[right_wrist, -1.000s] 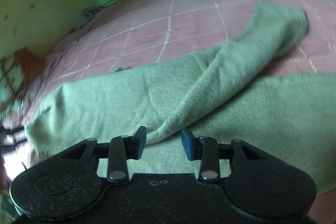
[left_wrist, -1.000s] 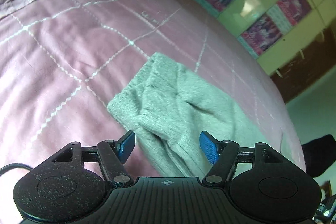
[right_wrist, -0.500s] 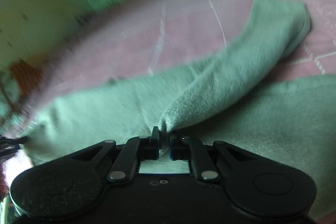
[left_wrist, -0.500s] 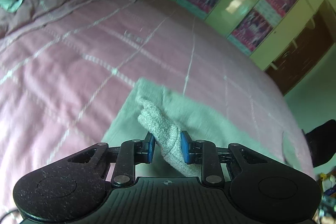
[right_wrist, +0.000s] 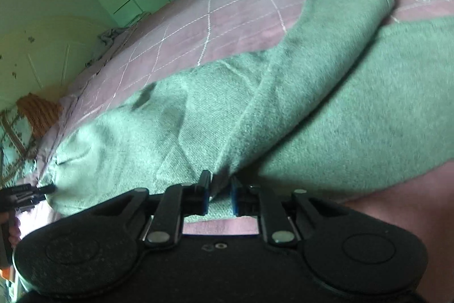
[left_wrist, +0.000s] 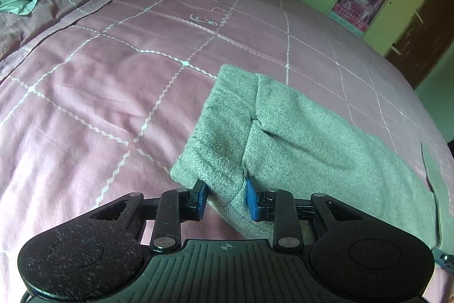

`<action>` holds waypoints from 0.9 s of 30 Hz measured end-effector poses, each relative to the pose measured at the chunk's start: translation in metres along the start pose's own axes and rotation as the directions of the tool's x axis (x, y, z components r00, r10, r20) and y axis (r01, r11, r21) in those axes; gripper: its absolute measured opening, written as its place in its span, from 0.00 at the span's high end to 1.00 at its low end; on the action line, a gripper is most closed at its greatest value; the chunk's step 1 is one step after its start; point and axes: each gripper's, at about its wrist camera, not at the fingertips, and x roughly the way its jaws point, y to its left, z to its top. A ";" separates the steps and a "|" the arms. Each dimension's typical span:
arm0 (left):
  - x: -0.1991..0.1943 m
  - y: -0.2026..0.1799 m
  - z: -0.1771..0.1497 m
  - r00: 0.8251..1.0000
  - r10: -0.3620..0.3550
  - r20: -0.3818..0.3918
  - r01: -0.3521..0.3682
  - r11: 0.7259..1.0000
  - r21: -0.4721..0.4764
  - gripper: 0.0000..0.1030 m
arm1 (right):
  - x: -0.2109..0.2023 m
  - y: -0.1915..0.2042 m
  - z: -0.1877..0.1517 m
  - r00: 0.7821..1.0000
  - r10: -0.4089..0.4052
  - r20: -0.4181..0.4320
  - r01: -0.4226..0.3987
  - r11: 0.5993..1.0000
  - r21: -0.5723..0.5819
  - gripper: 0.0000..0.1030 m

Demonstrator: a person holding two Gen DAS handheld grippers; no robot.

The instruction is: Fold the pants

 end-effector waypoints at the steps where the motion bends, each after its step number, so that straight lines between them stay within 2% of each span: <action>1: -0.002 -0.002 -0.002 1.000 0.005 0.000 -0.005 1.000 -0.007 0.71 | 0.001 0.000 0.004 1.000 0.004 -0.006 -0.003 1.000 0.011 0.84; 3: -0.011 -0.006 -0.004 1.000 0.013 0.008 -0.012 1.000 -0.012 0.71 | -0.007 0.001 0.008 1.000 -0.007 0.002 0.007 1.000 0.030 0.75; 6: -0.027 -0.013 -0.007 0.998 0.040 0.047 -0.040 0.999 -0.008 0.71 | -0.035 0.008 0.017 0.992 -0.075 0.104 0.076 0.997 -0.004 0.70; 7: -0.028 -0.015 -0.009 0.997 0.052 0.048 -0.051 0.998 -0.020 0.71 | -0.042 0.011 0.032 0.985 -0.101 0.137 0.107 0.994 -0.038 0.69; 8: -0.027 -0.017 -0.010 0.997 0.070 0.039 -0.069 0.997 -0.030 0.71 | -0.041 0.012 0.042 0.981 -0.126 0.148 0.134 0.990 -0.049 0.64; 9: -0.026 -0.019 -0.011 0.996 0.083 0.036 -0.081 0.996 -0.033 0.71 | -0.036 0.013 0.053 0.976 -0.152 0.153 0.162 0.985 -0.058 0.56; 10: -0.025 -0.023 -0.012 0.994 0.106 0.040 -0.105 0.994 -0.031 0.71 | -0.036 0.013 0.053 0.976 -0.152 0.153 0.162 0.985 -0.058 0.54; 12: -0.022 -0.032 -0.014 0.987 0.151 0.050 -0.150 0.989 -0.009 0.71 | -0.018 0.017 0.074 0.972 -0.201 0.118 0.212 0.973 -0.090 0.39; 13: -0.018 -0.035 -0.016 0.986 0.162 0.044 -0.162 0.987 -0.004 0.71 | 0.005 0.023 0.086 0.960 -0.265 0.085 0.275 0.950 -0.150 0.38; 14: -0.012 -0.039 -0.017 0.986 0.167 0.024 -0.167 0.986 0.007 0.71 | 0.005 0.023 0.086 0.960 -0.265 0.085 0.275 0.950 -0.150 0.38; 16: 0.002 -0.046 -0.023 0.978 0.209 -0.009 -0.208 0.976 0.066 0.71 | 0.029 0.024 0.090 0.937 -0.350 0.023 0.346 0.913 -0.215 0.44; 17: 0.008 -0.048 -0.026 0.975 0.221 -0.019 -0.219 0.972 0.086 0.69 | 0.035 0.020 0.090 0.935 -0.355 0.006 0.347 0.909 -0.229 0.52; 18: 0.010 -0.049 -0.027 0.973 0.231 -0.022 -0.228 0.969 0.094 0.64 | 0.033 0.014 0.088 0.937 -0.350 -0.008 0.338 0.910 -0.238 0.76; 19: 0.010 -0.049 -0.027 0.971 0.238 -0.017 -0.235 0.967 0.099 0.61 | 0.027 0.004 0.083 0.941 -0.337 -0.016 0.325 0.918 -0.226 0.93; 20: 0.010 -0.049 -0.027 0.971 0.237 -0.013 -0.235 0.967 0.102 0.61 | 0.018 0.001 0.080 0.947 -0.321 0.000 0.313 0.925 -0.215 1.00; 22: 0.008 -0.046 -0.027 0.975 0.221 -0.015 -0.219 0.971 0.097 0.61 | 0.006 0.000 0.075 0.949 -0.316 0.025 0.313 0.924 -0.218 1.00; 24: 0.007 -0.042 -0.026 0.979 0.204 -0.018 -0.201 0.975 0.099 0.61 | -0.032 -0.010 0.055 0.951 -0.303 0.063 0.309 0.931 -0.196 1.00; 27: 0.009 -0.039 -0.026 0.982 0.189 -0.028 -0.186 0.979 0.081 0.60 | -0.044 -0.016 0.041 0.946 -0.315 0.081 0.325 0.924 -0.203 0.98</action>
